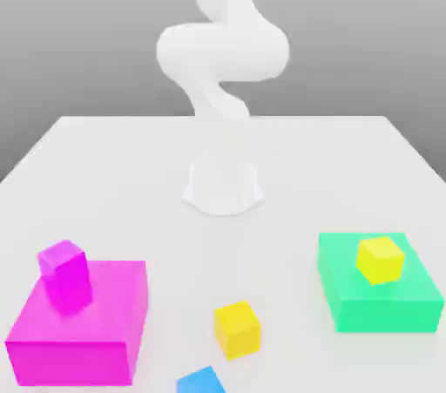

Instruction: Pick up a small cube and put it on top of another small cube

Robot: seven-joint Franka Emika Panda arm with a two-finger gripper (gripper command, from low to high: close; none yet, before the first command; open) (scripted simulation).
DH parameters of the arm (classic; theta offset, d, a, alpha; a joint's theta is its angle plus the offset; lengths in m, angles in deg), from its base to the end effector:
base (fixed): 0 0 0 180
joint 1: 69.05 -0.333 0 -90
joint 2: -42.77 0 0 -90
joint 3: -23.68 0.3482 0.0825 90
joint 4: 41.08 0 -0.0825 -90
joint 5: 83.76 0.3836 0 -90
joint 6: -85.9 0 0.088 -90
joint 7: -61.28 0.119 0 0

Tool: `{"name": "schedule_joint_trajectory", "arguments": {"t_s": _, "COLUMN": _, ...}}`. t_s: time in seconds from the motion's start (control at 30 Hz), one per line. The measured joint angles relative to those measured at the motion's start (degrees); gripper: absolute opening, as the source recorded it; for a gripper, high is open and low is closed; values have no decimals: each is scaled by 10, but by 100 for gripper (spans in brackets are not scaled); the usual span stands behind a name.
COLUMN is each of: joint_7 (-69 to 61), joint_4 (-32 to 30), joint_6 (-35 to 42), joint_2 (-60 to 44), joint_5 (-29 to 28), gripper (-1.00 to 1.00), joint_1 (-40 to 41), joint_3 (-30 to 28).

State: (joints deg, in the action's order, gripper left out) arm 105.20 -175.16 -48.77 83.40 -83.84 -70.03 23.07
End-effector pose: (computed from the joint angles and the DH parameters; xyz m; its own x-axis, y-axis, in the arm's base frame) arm 0.3684 0.0009 0.6787 0.5481 -0.6913 0.4708 -0.5152 -0.7225 -0.4611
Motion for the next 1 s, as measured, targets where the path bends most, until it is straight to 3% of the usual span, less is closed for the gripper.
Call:
{"name": "schedule_joint_trajectory", "arguments": {"t_s": 0.7, "joint_7": -176, "joint_4": -193, "joint_6": -244, "joint_2": -440, "joint_5": 11, "gripper": 0, "joint_1": -47, "joint_3": -20}}
{"name": "schedule_joint_trajectory", "arguments": {"t_s": 0.9, "joint_7": -192, "joint_4": -187, "joint_6": -339, "joint_2": -564, "joint_5": 18, "gripper": 0, "joint_1": -38, "joint_3": -8}}
{"name": "schedule_joint_trajectory", "arguments": {"t_s": 0.93, "joint_7": -193, "joint_4": -183, "joint_6": -355, "joint_2": -584, "joint_5": 20, "gripper": -100, "joint_1": -36, "joint_3": -6}}
{"name": "schedule_joint_trajectory", "arguments": {"t_s": 1.0, "joint_7": -193, "joint_4": -183, "joint_6": -355, "joint_2": -584, "joint_5": 20, "gripper": -100, "joint_1": -36, "joint_3": -6}}
